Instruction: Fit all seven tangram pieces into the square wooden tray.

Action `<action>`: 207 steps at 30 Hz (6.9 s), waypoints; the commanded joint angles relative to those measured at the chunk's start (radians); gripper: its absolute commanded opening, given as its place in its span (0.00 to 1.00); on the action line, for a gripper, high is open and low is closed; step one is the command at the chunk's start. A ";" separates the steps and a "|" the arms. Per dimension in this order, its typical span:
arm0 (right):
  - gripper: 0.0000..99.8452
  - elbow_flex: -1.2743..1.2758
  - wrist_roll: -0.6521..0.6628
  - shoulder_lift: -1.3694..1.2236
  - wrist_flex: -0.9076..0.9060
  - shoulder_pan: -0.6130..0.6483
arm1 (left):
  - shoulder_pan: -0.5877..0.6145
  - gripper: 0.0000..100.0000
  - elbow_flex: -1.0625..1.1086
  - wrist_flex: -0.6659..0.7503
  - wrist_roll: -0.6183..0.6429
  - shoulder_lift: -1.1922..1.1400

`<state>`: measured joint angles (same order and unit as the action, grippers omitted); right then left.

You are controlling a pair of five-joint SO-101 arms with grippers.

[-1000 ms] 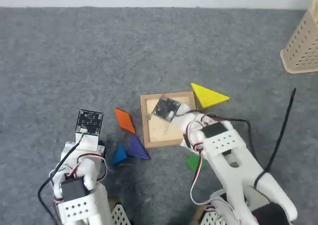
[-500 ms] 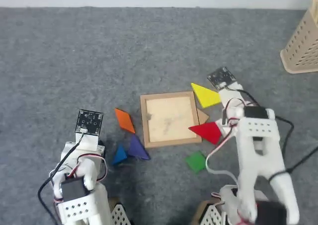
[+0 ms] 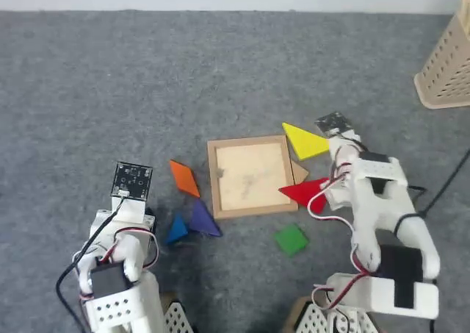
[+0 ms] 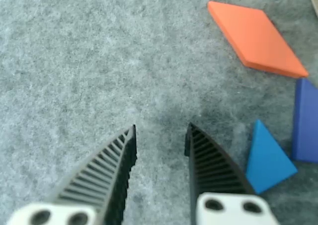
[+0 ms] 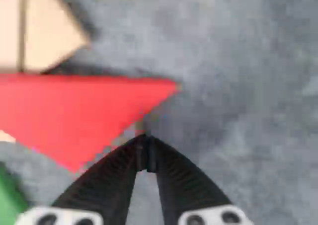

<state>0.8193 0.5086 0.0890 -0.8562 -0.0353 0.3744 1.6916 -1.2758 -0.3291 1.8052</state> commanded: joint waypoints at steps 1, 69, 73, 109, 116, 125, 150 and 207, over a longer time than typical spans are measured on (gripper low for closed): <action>0.01 -0.048 -0.046 0.008 0.016 0.113 | 0.006 0.15 -0.007 -0.002 -0.009 0.020; 0.01 -0.875 -0.325 -0.524 -0.197 0.470 | 0.008 0.15 -0.007 -0.002 -0.009 0.020; 0.01 -0.873 -0.333 -0.444 -0.228 0.447 | 0.008 0.15 -0.007 -0.002 -0.009 0.020; 0.31 -0.873 0.305 -0.535 -0.295 0.202 | 0.005 0.15 -0.007 -0.002 -0.009 0.020; 0.31 -0.878 0.299 -0.611 -0.283 0.237 | 0.005 0.15 -0.007 -0.002 -0.009 0.020; 0.30 -0.876 0.296 -0.618 -0.317 0.242 | 0.005 0.15 -0.007 -0.002 -0.009 0.020; 0.30 -0.783 0.066 -0.542 -0.222 0.294 | 0.003 0.15 -0.007 -0.002 -0.009 0.020; 0.03 -1.705 0.051 -0.975 -0.812 0.059 | 0.006 0.15 -0.007 -0.002 -0.009 0.020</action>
<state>-0.7227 0.5439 -0.8163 -1.6341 0.0552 0.3744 1.6916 -1.2758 -0.3291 1.8052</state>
